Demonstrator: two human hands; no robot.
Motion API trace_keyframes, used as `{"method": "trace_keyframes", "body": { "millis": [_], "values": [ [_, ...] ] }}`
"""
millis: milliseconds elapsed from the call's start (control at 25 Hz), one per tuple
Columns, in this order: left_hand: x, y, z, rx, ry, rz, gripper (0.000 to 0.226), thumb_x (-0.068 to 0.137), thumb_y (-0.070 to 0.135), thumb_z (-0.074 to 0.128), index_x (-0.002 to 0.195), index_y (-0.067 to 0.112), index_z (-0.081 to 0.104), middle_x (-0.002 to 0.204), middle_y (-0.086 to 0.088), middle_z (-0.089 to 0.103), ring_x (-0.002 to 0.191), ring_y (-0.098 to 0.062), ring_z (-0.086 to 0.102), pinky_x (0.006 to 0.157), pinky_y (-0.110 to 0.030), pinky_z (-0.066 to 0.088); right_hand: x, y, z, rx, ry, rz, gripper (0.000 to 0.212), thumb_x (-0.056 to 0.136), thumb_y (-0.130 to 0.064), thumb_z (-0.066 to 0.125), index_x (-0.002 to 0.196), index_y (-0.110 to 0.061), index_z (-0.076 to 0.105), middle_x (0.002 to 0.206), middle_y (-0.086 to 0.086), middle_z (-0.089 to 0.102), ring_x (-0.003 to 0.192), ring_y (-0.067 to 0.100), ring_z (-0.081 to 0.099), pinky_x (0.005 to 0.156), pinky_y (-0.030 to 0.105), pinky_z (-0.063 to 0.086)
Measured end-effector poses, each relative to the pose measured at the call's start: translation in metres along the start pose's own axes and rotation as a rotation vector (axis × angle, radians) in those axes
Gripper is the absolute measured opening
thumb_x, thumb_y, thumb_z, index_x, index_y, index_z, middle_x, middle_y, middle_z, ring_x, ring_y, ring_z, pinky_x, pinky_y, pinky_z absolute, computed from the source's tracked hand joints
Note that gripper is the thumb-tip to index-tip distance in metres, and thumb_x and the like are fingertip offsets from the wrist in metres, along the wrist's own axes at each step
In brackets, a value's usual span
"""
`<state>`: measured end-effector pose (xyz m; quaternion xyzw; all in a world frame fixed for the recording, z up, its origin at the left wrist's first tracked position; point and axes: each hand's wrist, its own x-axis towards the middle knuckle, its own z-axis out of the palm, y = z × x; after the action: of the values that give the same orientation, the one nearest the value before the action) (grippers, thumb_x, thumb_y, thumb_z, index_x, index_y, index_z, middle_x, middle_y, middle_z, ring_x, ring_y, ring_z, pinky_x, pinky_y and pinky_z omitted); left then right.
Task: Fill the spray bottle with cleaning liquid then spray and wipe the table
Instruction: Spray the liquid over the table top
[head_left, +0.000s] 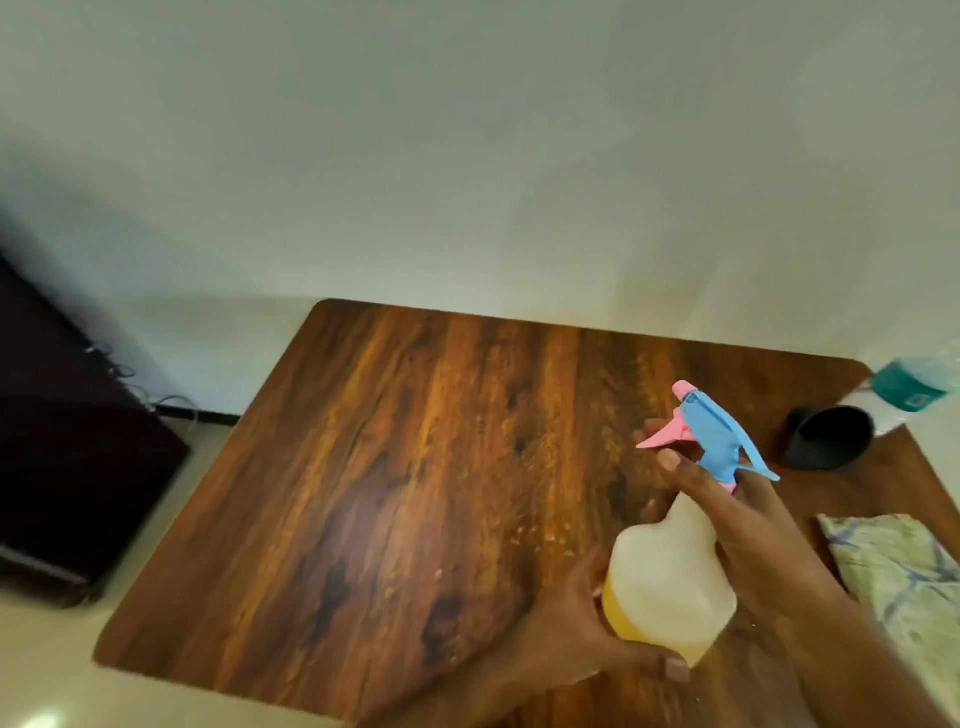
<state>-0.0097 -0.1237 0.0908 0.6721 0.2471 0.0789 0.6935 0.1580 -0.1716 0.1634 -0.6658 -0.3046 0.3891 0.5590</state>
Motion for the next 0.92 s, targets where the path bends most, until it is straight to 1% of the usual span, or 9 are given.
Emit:
{"method": "trace_keyframes", "body": {
  "millis": [80,160,240,320,440,520,600,720,920],
  "values": [
    [-0.013,-0.008,-0.006,0.034,0.017,-0.058,0.079,0.072,0.040,0.084,0.113,0.081,0.032,0.114,0.059,0.044,0.110,0.032,0.042,0.084,0.008,0.033,0.003,0.009,0.018,-0.022,-0.026,0.037,0.049,0.057,-0.072,0.072,0.097,-0.044,0.068,0.093,-0.001,0.075,0.087,0.023,0.072,0.077,0.039,0.058],
    [-0.023,-0.022,-0.013,0.073,0.043,-0.089,0.078,0.072,0.045,0.083,0.117,0.081,0.030,0.115,0.057,0.045,0.110,0.030,0.045,0.086,0.006,0.036,0.008,0.025,0.039,-0.086,-0.041,0.084,0.040,0.068,-0.068,0.070,0.096,-0.041,0.065,0.097,0.000,0.073,0.089,0.022,0.069,0.081,0.037,0.057],
    [-0.031,-0.040,-0.026,0.133,0.049,-0.134,0.083,0.069,0.051,0.083,0.128,0.074,0.029,0.126,0.048,0.047,0.117,0.021,0.047,0.093,-0.002,0.041,0.013,0.042,0.062,-0.162,-0.090,0.096,0.021,0.083,-0.053,0.068,0.095,-0.035,0.065,0.090,-0.006,0.073,0.083,0.013,0.069,0.071,0.022,0.054],
    [-0.041,-0.061,-0.046,0.132,0.041,-0.199,0.087,0.064,0.057,0.086,0.131,0.069,0.032,0.130,0.045,0.046,0.119,0.017,0.047,0.091,-0.004,0.043,0.017,0.055,0.083,-0.271,-0.102,0.106,0.019,0.087,-0.042,0.068,0.102,-0.031,0.062,0.077,-0.008,0.069,0.074,0.011,0.067,0.058,0.012,0.048],
    [-0.066,-0.095,-0.080,0.162,0.200,-0.335,0.101,0.051,0.074,0.083,0.138,0.050,0.039,0.124,0.036,0.050,0.114,0.007,0.052,0.082,-0.006,0.041,0.021,0.070,0.108,-0.384,-0.298,0.108,0.022,0.090,-0.037,0.069,0.111,-0.032,0.064,0.088,-0.014,0.069,0.081,0.007,0.068,0.069,0.015,0.050],
    [-0.083,-0.114,-0.097,0.143,0.323,-0.370,0.089,0.054,0.069,0.085,0.133,0.047,0.049,0.123,0.030,0.058,0.112,0.004,0.057,0.088,-0.015,0.048,0.023,0.078,0.122,-0.462,-0.307,0.125,0.013,0.087,-0.038,0.072,0.093,-0.029,0.064,0.077,-0.012,0.065,0.072,0.008,0.066,0.062,0.013,0.047],
    [-0.095,-0.124,-0.107,0.118,0.450,-0.382,0.063,0.060,0.059,0.084,0.117,0.048,0.060,0.116,0.026,0.065,0.108,0.003,0.061,0.092,-0.027,0.052,0.025,0.086,0.134,-0.557,-0.227,0.144,0.023,0.084,-0.039,0.074,0.079,-0.026,0.056,0.069,-0.008,0.059,0.066,0.011,0.062,0.053,0.011,0.041],
    [-0.107,-0.130,-0.117,0.119,0.596,-0.419,0.045,0.068,0.048,0.081,0.109,0.043,0.062,0.107,0.024,0.067,0.100,0.001,0.064,0.085,-0.021,0.055,0.027,0.094,0.149,-0.653,-0.226,0.166,0.024,0.085,-0.041,0.073,0.085,-0.026,0.054,0.074,-0.008,0.058,0.069,0.011,0.060,0.054,0.011,0.037],
    [-0.114,-0.134,-0.117,0.063,0.608,-0.418,0.036,0.072,0.037,0.083,0.098,0.044,0.061,0.102,0.019,0.067,0.096,-0.003,0.066,0.076,-0.015,0.055,0.029,0.104,0.157,-0.744,-0.194,0.173,0.029,0.087,-0.045,0.071,0.097,-0.022,0.056,0.075,-0.009,0.057,0.069,0.010,0.060,0.054,0.012,0.037]
  ]
}}
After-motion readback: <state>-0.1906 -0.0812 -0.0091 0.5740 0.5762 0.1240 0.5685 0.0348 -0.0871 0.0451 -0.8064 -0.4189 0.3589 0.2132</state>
